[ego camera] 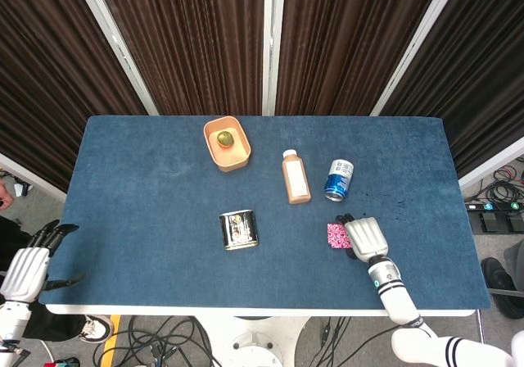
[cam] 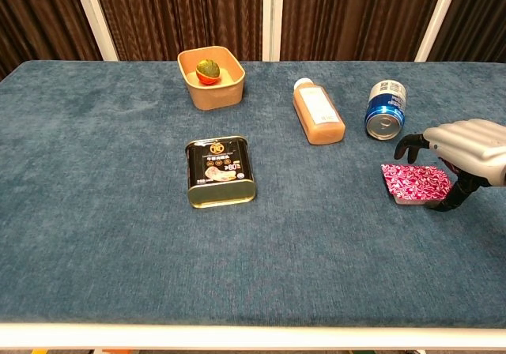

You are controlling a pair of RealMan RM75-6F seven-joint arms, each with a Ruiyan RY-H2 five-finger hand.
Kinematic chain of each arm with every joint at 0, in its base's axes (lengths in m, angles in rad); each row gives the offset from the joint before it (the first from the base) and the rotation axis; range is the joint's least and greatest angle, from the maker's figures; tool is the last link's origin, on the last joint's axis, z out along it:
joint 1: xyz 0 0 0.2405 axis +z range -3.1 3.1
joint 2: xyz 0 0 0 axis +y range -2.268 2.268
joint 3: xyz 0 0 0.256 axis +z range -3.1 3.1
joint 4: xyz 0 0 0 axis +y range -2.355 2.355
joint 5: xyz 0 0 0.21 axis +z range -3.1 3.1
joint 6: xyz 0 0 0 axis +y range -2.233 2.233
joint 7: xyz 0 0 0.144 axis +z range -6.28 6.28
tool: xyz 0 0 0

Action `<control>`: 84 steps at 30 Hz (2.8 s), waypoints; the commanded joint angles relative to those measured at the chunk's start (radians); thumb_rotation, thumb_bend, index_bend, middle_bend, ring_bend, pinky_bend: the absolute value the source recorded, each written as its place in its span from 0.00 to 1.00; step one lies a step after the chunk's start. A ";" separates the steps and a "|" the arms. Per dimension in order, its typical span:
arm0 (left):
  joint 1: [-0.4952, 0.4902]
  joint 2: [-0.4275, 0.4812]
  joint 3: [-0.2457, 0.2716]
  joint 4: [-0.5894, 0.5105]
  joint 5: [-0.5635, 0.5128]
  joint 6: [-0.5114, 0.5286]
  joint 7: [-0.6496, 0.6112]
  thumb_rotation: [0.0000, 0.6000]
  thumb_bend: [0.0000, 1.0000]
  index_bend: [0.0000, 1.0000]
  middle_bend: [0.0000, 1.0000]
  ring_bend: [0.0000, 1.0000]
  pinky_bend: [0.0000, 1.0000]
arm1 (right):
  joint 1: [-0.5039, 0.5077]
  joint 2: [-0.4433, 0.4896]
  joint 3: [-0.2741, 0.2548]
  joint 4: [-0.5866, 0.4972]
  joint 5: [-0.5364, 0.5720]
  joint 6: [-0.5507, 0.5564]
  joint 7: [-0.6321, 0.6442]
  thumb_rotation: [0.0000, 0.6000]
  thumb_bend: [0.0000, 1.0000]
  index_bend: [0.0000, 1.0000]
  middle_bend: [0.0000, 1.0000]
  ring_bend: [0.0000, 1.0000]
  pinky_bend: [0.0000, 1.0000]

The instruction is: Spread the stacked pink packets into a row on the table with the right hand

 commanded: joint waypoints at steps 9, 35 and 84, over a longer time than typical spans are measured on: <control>0.000 -0.001 0.001 0.005 0.002 -0.001 0.001 1.00 0.00 0.19 0.16 0.07 0.16 | 0.015 -0.004 -0.006 0.005 0.023 0.000 -0.016 1.00 0.13 0.27 0.29 0.82 0.88; -0.003 0.011 0.010 -0.020 0.006 -0.016 -0.047 1.00 0.00 0.19 0.16 0.07 0.16 | 0.028 -0.020 -0.020 0.013 0.044 0.018 -0.028 1.00 0.14 0.30 0.32 0.82 0.88; -0.003 0.010 0.012 -0.017 0.011 -0.011 -0.050 1.00 0.00 0.19 0.16 0.07 0.16 | 0.059 0.000 -0.007 -0.108 0.030 0.066 -0.073 1.00 0.18 0.41 0.42 0.82 0.88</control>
